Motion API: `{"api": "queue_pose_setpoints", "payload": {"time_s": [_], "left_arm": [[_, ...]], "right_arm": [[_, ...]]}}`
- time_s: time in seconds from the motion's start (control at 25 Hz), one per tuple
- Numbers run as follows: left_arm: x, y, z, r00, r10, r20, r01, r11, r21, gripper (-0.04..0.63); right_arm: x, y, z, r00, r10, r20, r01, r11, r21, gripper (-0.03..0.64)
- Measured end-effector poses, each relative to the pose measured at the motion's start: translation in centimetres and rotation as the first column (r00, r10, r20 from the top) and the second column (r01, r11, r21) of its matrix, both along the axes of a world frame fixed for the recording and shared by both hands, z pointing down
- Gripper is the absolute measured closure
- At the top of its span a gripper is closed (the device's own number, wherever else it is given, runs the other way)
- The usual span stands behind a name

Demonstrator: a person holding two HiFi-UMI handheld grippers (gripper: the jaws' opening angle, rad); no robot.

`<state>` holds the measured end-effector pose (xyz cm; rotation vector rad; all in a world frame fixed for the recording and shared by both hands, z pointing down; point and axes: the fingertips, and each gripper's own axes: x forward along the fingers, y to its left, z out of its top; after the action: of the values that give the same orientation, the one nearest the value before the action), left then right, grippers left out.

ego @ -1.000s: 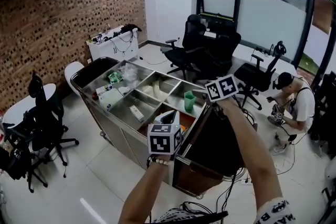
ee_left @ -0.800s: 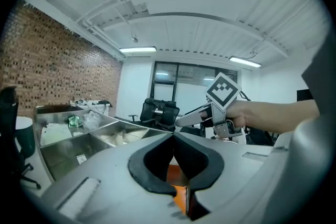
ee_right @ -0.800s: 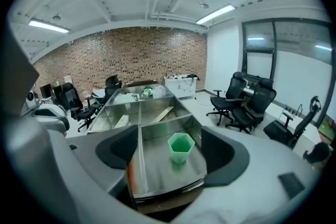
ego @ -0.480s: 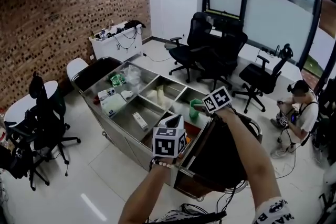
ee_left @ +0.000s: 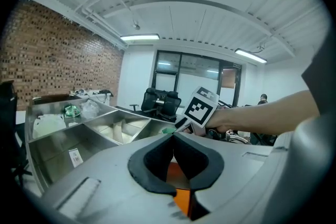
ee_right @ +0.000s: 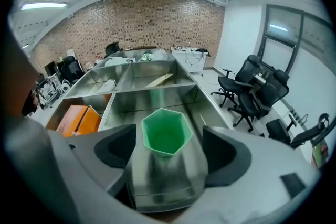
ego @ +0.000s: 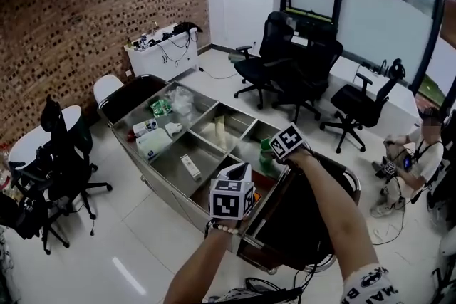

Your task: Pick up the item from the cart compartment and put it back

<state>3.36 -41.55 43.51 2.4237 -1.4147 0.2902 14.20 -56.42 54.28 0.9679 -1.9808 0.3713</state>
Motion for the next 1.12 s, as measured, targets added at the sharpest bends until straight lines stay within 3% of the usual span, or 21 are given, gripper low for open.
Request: {"api": "queue_pose_setpoints", "payload": {"time_s": [0.24, 0.32, 0.44, 0.64, 1.12], "left_arm": [[-0.5, -0.4, 1.1, 1.0, -0.026, -0.003, 0.026, 0.999, -0.022, 0.593], [-0.7, -0.5, 1.3, 1.0, -0.031, -0.004, 0.031, 0.999, -0.023, 0.592], [-0.7, -0.7, 1.7, 0.999, -0.035, -0.006, 0.035, 0.999, -0.027, 0.592], [-0.6, -0.5, 2.0, 0.999, -0.034, -0.007, 0.033, 0.999, -0.034, 0.592], [-1.0, 0.5, 2.2, 1.0, -0.01, -0.018, 0.009, 1.0, -0.016, 0.592]], "right_arm": [[-0.7, -0.3, 1.8, 0.996, -0.046, -0.077, 0.043, 0.998, -0.035, 0.207], [-0.5, -0.3, 2.1, 0.994, -0.051, -0.099, 0.048, 0.998, -0.039, 0.25], [-0.3, -0.5, 2.2, 0.993, -0.05, -0.103, 0.046, 0.998, -0.04, 0.258], [-0.2, -1.0, 1.4, 0.991, -0.051, -0.125, 0.054, 0.998, 0.019, 0.265], [-0.9, 3.4, -6.2, 0.994, -0.004, 0.106, -0.012, 0.989, 0.148, 0.27]]}}
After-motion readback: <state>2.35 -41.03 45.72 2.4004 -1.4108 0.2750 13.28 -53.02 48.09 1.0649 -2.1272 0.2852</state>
